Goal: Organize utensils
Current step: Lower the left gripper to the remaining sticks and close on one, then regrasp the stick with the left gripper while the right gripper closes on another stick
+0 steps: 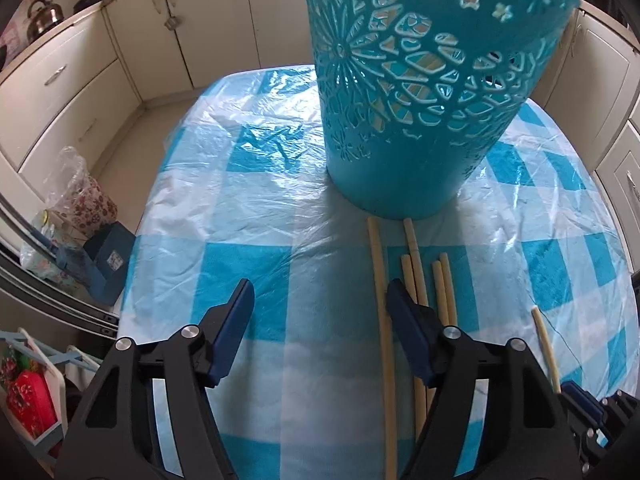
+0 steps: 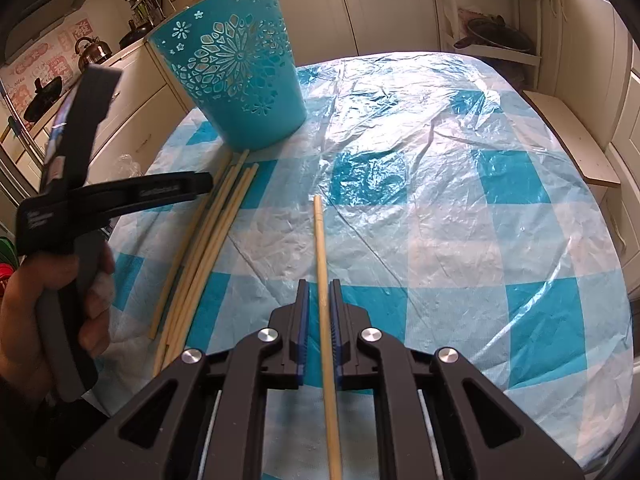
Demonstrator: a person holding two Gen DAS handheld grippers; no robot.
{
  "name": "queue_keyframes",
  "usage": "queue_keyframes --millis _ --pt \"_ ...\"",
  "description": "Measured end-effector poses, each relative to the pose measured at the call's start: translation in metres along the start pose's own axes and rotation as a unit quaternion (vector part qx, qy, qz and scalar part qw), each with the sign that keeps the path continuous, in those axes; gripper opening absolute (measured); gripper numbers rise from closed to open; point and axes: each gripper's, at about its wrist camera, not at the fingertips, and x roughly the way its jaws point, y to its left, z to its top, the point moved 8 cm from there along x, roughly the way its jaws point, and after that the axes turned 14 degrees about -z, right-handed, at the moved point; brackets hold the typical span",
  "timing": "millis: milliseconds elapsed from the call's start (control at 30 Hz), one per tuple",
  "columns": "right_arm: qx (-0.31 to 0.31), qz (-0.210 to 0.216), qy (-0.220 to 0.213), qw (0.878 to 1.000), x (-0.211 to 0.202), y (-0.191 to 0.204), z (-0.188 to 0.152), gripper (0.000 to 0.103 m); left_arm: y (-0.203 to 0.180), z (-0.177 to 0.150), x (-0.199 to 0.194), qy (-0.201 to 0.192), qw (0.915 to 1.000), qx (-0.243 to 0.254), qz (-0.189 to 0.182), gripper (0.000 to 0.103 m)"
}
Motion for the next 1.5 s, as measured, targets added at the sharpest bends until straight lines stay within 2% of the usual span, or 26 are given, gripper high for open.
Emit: queue_keyframes --millis 133,200,300,333,500,700,767,833,900,967,1067,1100,1133,1233,1333,1433,1500 --pt "0.003 0.002 0.0 1.0 0.002 0.0 0.001 0.011 -0.004 0.004 0.006 -0.002 0.9999 0.009 -0.01 0.054" --pt "0.002 0.002 0.0 1.0 0.002 0.001 0.002 0.011 -0.007 0.004 0.006 -0.006 0.9998 0.014 -0.015 0.039" --pt "0.004 0.003 0.0 1.0 0.002 0.001 0.003 0.011 -0.012 0.001 0.003 -0.009 0.9993 0.022 -0.028 0.009" --pt "0.005 0.003 0.001 1.0 0.002 0.001 0.003 0.011 -0.014 0.0 0.002 -0.009 0.9992 0.022 -0.032 0.006" --pt "0.012 0.004 0.003 1.0 0.002 -0.001 0.004 0.011 -0.011 -0.021 -0.013 -0.011 0.9987 0.006 -0.05 0.005" --pt "0.016 0.007 0.002 1.0 -0.001 -0.001 0.004 0.013 -0.013 -0.035 -0.025 0.007 0.9987 0.012 -0.049 0.007" --pt "0.016 0.007 -0.001 1.0 -0.003 -0.001 0.004 0.016 -0.011 -0.032 -0.023 0.014 0.9989 0.014 -0.041 0.01" --pt "0.019 0.006 -0.003 1.0 -0.003 -0.002 0.005 0.016 -0.008 -0.028 -0.02 0.017 0.9992 0.015 -0.034 0.023" --pt "0.021 0.004 -0.004 1.0 -0.003 -0.003 0.005 0.016 -0.005 -0.026 -0.017 0.017 0.9995 0.018 -0.022 0.029" --pt "0.022 0.002 -0.006 1.0 -0.003 -0.004 0.005 0.016 -0.005 -0.024 -0.017 0.014 0.9995 0.02 -0.019 0.03" --pt "0.023 -0.001 -0.012 1.0 -0.003 -0.004 0.007 0.016 -0.007 -0.023 -0.017 0.012 0.9993 0.027 -0.024 0.024" --pt "0.024 -0.002 -0.014 1.0 -0.003 -0.004 0.008 0.016 -0.009 -0.024 -0.017 0.011 0.9991 0.032 -0.028 0.011" --pt "0.023 -0.002 -0.015 1.0 -0.003 -0.004 0.009 0.016 -0.012 -0.025 -0.017 0.011 0.9988 0.039 -0.027 0.006" --pt "0.021 -0.006 -0.015 1.0 0.0 -0.003 0.009 0.016 -0.016 -0.028 -0.021 0.009 0.9985 0.038 -0.038 0.005" --pt "0.02 -0.007 -0.013 1.0 0.001 -0.002 0.009 0.016 -0.018 -0.028 -0.041 -0.014 0.998 0.029 -0.053 0.005" --pt "0.021 -0.006 -0.012 1.0 0.001 -0.002 0.009 0.016 -0.017 -0.019 -0.073 -0.05 0.9952 0.004 -0.085 0.005" --pt "0.021 -0.006 -0.011 1.0 0.001 -0.002 0.009 0.016 -0.017 -0.007 -0.1 -0.085 0.9903 -0.009 -0.11 0.005"
